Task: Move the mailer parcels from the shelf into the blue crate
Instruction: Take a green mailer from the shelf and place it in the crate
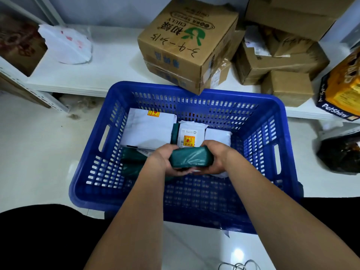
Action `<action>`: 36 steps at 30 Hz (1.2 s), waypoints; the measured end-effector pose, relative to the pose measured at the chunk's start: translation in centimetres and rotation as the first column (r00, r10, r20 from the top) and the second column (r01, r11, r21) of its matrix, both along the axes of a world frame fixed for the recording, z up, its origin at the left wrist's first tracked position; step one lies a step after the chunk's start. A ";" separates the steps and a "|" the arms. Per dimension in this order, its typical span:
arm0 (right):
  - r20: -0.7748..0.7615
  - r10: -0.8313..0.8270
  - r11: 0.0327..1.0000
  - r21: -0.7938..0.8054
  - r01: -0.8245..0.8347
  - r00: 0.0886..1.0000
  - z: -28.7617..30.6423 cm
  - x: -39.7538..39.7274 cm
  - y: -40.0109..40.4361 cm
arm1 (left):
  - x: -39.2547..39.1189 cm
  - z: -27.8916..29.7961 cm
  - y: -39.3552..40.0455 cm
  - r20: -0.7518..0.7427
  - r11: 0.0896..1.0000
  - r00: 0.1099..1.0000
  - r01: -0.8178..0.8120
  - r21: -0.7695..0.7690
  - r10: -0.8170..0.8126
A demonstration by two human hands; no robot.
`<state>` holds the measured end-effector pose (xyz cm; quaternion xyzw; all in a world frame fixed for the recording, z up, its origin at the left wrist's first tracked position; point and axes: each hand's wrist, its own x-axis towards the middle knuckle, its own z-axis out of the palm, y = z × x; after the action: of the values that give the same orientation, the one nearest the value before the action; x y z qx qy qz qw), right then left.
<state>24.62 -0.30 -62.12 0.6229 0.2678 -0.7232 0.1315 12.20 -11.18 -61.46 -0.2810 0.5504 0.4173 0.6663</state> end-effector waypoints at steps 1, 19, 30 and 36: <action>0.026 0.052 0.999 0.013 -0.053 0.998 0.1 0.8 0.0 | 0.5 0.3 -0.3 -0.022 1.000 1.000 0.004 0.012 -0.004; 0.024 0.015 0.999 0.043 -0.017 1.000 -0.5 3.4 -3.8 | 3.9 -2.9 -3.4 -0.368 0.953 0.895 0.295 0.068 -0.251; 0.039 -0.168 0.952 0.266 0.152 0.985 -5.6 1.3 -2.6 | 2.2 -6.7 -1.3 -0.380 0.979 0.913 0.190 0.077 -0.147; 0.091 -0.171 0.899 0.423 0.117 0.981 -10.3 -0.8 -2.7 | 2.7 -10.6 0.6 -0.430 0.975 0.880 -0.224 0.004 0.204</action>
<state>23.78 -3.00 -72.38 0.6990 0.3597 -0.6167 -0.0414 14.91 -10.59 -72.01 -0.2570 0.6581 0.5268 0.4725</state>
